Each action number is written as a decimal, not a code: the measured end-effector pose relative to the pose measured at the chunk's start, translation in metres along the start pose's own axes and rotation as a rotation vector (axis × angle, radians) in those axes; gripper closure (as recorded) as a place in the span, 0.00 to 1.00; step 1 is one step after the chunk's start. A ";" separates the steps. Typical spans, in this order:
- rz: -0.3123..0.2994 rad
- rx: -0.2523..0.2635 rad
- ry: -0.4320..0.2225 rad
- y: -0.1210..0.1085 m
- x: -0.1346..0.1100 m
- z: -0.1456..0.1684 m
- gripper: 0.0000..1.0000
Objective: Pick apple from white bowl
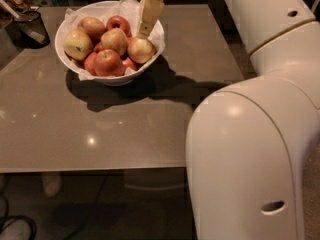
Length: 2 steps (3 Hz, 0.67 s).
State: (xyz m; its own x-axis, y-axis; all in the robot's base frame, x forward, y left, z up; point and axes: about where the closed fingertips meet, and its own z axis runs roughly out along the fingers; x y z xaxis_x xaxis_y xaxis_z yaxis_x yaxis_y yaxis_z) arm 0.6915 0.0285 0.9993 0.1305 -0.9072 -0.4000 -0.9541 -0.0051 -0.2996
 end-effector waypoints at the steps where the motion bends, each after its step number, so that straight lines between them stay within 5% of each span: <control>1: 0.003 -0.021 -0.008 0.000 -0.002 0.009 0.26; 2: 0.006 -0.040 -0.009 0.000 -0.003 0.019 0.25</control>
Offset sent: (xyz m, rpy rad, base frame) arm -0.0073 0.0006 -0.0225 -0.0393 0.1163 0.0324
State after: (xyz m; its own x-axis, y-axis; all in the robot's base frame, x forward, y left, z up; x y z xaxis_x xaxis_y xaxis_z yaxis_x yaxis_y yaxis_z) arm 0.6959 0.0389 0.9840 0.1269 -0.9033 -0.4099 -0.9648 -0.0165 -0.2623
